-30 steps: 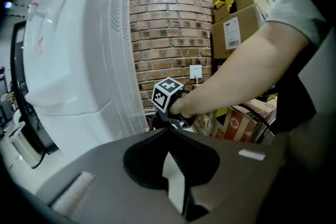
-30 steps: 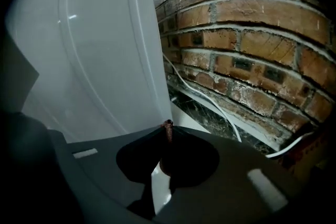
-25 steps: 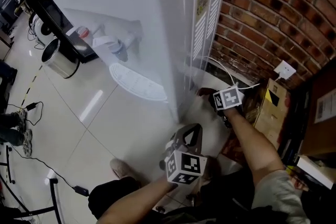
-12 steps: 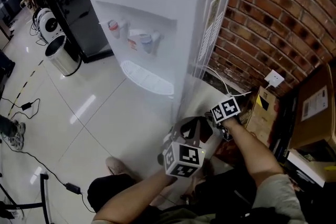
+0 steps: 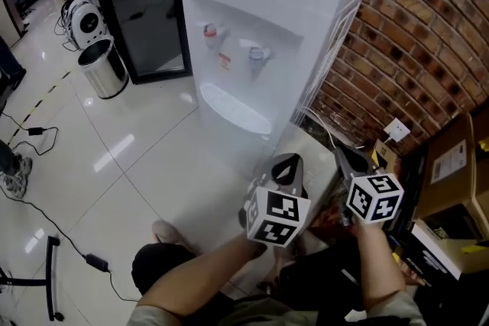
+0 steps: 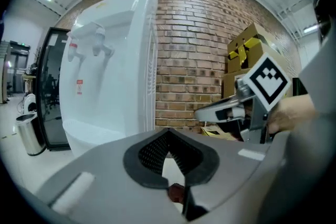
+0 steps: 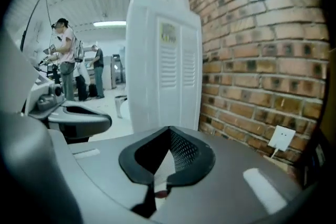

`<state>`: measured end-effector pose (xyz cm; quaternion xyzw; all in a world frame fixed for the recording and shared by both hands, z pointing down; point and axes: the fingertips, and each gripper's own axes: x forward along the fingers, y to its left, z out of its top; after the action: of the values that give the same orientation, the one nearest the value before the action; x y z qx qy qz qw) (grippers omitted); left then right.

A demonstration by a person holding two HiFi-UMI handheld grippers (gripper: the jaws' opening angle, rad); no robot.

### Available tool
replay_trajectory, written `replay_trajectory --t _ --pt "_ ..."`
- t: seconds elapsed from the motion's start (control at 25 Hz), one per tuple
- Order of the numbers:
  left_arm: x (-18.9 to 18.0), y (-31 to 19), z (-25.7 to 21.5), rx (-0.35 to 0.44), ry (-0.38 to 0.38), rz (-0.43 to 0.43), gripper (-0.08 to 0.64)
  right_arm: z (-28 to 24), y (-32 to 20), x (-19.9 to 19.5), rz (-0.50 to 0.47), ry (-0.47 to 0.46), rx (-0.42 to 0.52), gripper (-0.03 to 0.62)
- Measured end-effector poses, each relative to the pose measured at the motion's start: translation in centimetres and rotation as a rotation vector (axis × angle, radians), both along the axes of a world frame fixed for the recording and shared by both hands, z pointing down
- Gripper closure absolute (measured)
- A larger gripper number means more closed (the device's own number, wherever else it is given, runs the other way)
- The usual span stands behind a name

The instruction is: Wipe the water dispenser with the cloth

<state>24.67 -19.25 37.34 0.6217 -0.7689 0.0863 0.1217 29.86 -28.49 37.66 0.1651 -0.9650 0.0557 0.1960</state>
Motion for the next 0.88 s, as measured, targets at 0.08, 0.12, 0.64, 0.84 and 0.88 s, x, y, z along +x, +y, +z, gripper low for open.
replay_trajectory --t 0.08,0.12,0.64,0.84,0.88 --pt "-0.1 0.7 -1.2 0.013 0.003 -0.006 0.560 -3.2 0.8 1.4 0.060 -0.108 0.056 0.581" --pt "-0.2 0.9 -1.8 0.020 0.004 -0.009 0.560 -4.5 1.1 2.0 0.082 -0.149 0.080 0.581" --pt "-2.4 3.4 -5.2 0.092 -0.042 -0.077 0.560 -7.9 2.5 2.0 0.091 -0.268 0.136 0.581" --pt "-2.6 3.1 -5.0 0.089 -0.032 -0.077 0.560 -8.1 2.9 1.5 0.077 -0.274 0.127 0.581" --pt "-2.5 3.0 -5.0 0.088 -0.031 -0.076 0.560 -8.1 2.8 1.5 0.076 -0.275 0.127 0.581"
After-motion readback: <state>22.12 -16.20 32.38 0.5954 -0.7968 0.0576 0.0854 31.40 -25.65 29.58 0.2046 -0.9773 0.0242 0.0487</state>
